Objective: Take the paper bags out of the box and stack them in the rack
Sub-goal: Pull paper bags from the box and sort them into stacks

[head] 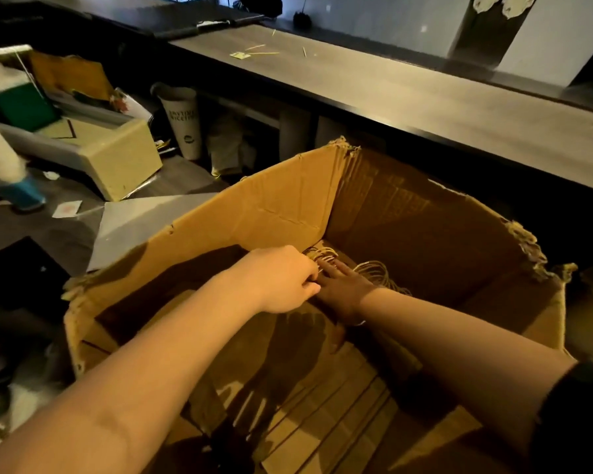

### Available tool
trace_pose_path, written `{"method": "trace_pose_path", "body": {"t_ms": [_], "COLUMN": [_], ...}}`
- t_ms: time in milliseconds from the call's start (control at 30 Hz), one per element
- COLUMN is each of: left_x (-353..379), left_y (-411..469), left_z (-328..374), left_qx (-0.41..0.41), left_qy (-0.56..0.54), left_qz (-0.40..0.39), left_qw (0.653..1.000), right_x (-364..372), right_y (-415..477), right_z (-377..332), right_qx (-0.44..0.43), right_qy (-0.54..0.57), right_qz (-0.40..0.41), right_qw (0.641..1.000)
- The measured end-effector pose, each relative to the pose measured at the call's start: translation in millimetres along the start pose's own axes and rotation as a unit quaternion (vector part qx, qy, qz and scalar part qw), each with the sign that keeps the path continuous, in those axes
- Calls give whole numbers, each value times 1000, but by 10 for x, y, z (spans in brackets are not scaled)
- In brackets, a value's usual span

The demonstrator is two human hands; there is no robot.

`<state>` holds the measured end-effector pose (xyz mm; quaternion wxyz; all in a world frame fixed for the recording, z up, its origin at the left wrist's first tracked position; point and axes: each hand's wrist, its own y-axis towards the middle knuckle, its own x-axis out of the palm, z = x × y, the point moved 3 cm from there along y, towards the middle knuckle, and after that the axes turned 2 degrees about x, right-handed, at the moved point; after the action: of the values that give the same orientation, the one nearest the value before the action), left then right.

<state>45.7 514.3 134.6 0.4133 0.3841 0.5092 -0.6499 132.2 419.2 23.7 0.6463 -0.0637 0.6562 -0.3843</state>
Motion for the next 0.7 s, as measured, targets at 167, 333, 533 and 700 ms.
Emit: {"method": "trace_pose_path", "body": {"t_ms": [167, 333, 533, 700], "left_x": [32, 80, 112, 188], "left_y": [-9, 22, 45, 24], "left_z": [-23, -32, -75, -126], "left_qx": [-1, 6, 3, 6], "left_qy": [18, 15, -6, -22], "left_qz": [-36, -82, -63, -63], "left_qw": [999, 997, 998, 998], "right_x": [-18, -85, -300, -602], "right_y": [-66, -153, -367, -629], "right_z": [-3, -1, 65, 131], "right_qx": [-6, 16, 19, 18], "right_qy": [23, -58, 34, 103], "right_qz": [-10, 24, 22, 79], "right_qw": [1000, 998, 999, 991]}}
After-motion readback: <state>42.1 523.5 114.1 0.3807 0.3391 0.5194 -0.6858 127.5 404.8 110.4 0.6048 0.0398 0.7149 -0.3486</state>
